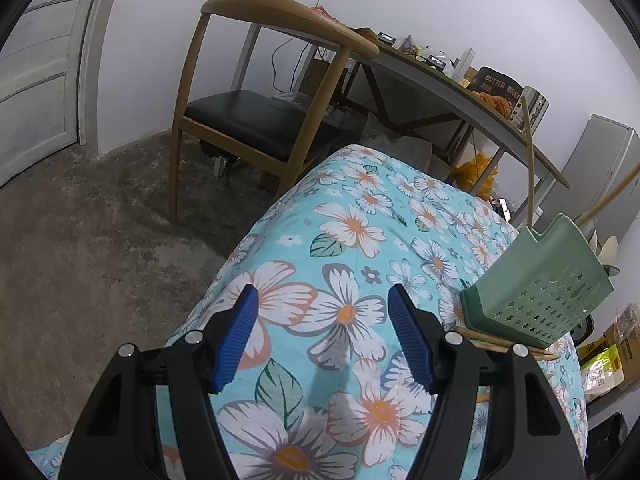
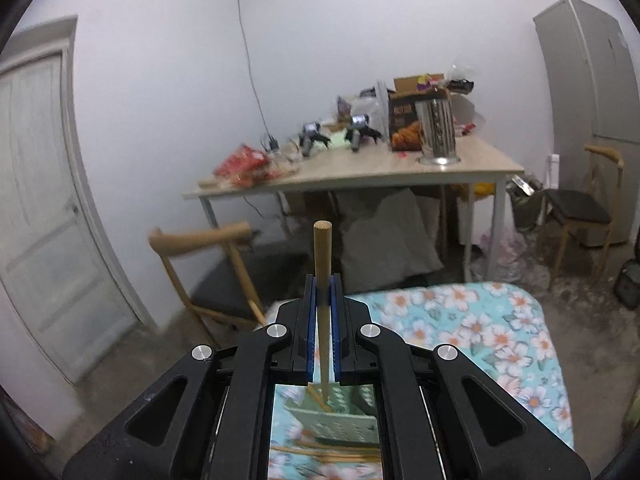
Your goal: Organize utensils
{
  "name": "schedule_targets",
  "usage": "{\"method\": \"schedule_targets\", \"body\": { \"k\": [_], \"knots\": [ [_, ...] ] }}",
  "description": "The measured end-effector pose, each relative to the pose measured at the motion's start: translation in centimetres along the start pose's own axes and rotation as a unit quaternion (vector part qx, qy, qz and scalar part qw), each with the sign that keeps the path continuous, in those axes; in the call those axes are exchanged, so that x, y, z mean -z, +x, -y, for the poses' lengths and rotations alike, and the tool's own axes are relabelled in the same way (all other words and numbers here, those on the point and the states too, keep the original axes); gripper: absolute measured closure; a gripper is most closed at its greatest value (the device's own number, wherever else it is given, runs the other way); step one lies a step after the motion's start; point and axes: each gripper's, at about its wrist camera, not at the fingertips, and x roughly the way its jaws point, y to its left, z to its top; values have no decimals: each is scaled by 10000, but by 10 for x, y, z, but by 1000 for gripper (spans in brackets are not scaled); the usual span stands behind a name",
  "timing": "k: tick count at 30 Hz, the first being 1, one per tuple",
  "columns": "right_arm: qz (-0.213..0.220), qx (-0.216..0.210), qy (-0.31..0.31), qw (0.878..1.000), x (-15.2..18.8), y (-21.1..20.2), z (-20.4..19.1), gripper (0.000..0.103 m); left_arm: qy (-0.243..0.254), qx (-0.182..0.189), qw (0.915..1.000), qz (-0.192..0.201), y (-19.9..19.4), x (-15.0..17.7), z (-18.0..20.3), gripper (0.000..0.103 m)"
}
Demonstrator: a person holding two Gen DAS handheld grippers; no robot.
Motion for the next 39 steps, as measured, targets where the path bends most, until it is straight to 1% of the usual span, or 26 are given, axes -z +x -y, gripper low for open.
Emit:
{"method": "schedule_targets", "body": {
  "k": [2, 3, 4, 5, 6, 8, 13, 14, 16, 18, 19, 20, 21, 22, 23, 24, 25, 26, 27, 30, 31, 33, 34, 35, 37, 39],
  "knots": [
    [-139, -48, -12, 9999, 6, 9, -1, 93, 18, 8, 10000, -6, 0, 0, 1, 38],
    [-171, -78, -5, 9998, 7, 10, -1, 87, 24, 15, 10000, -8, 1, 1, 1, 38],
    [-178, -103, -6, 9998, 8, 10, -2, 78, 26, 18, 10000, -13, 1, 1, 0, 38],
    [-149, -107, -19, 9998, 9, 8, -4, 74, 25, 9, 10000, -12, 1, 1, 1, 38],
    [-86, -95, -55, 9999, 8, 6, -5, 72, 20, 14, 10000, -15, 1, 1, 0, 38],
    [-11, -68, -128, 9999, 7, 0, -8, 71, 8, 17, 10000, -32, 1, 2, 1, 38],
    [180, 52, -201, 9996, -1, -12, -8, 58, -5, 33, 10000, -58, 2, 1, 0, 38],
    [222, 57, -168, 9996, -1, -16, -6, 57, -4, 33, 10000, -44, 2, 1, 0, 38],
    [327, 21, 8, 9995, -1, -26, 3, 48, -6, 42, 10000, -37, 1, 1, 0, 38],
    [421, -22, 225, 9989, 4, -38, 14, 47, -16, 77, 9999, -68, 1, 1, 0, 38],
    [521, 53, 388, 9979, 8, -46, 23, 46, -37, 123, 9999, -112, 1, 1, 0, 38],
    [599, 108, 498, 9969, 12, -51, 30, 45, -75, 212, 9996, -188, 1, 1, -1, 38],
    [676, 141, 637, 9956, 19, -59, 41, 42, -139, 339, 9988, -320, 1, 1, -1, 38],
    [708, 158, 784, 9943, 28, -65, 54, 39, -302, 621, 9957, -619, 0, 2, -2, 38],
    [726, 169, 878, 9934, 35, -68, 62, 38, -433, 871, 9920, -809, 0, 3, -4, 38],
    [712, 186, 1001, 9923, 47, -71, 76, 36, -598, 1194, 9859, -1005, -2, 5, -5, 38],
    [637, 227, 1072, 9919, 60, -69, 87, 35, -718, 1474, 9797, -1154, -4, 7, -5, 38],
    [548, 261, 1078, 9923, 67, -65, 93, 34, -775, 1653, 9751, -1257, -5, 9, -4, 38],
    [357, 358, 1010, 9936, 80, -56, 101, 34, -841, 1829, 9699, -1371, -5, 11, -2, 38],
    [30, 806, 863, 9930, 111, -32, 119, 34, -1031, 2113, 9565, -1725, 2, 20, 5, 39],
    [-23, 910, 859, 9921, 121, -23, 127, 34, -1164, 2197, 9497, -1903, 6, 26, 6, 39],
    [-180, 1155, 832, 9896, 135, -7, 141, 34, -1280, 2339, 9397, -2143, 10, 36, 8, 40],
    [-276, 1239, 808, 9886, 141, 0, 148, 34, -1259, 2386, 9380, -2178, 8, 39, 10, 40],
    [-345, 1309, 802, 9876, 148, 5, 155, 35, -1203, 2416, 9381, -2172, 7, 41, 12, 40],
    [-433, 1332, 848, 9865, 159, 9, 163, 35, -1160, 2475, 9367, -2187, 7, 42, 16, 40],
    [-520, 1290, 967, 9856, 166, 12, 170, 34, -1286, 2613, 9292, -2276, 11, 44, 17, 40]
  ]
}}
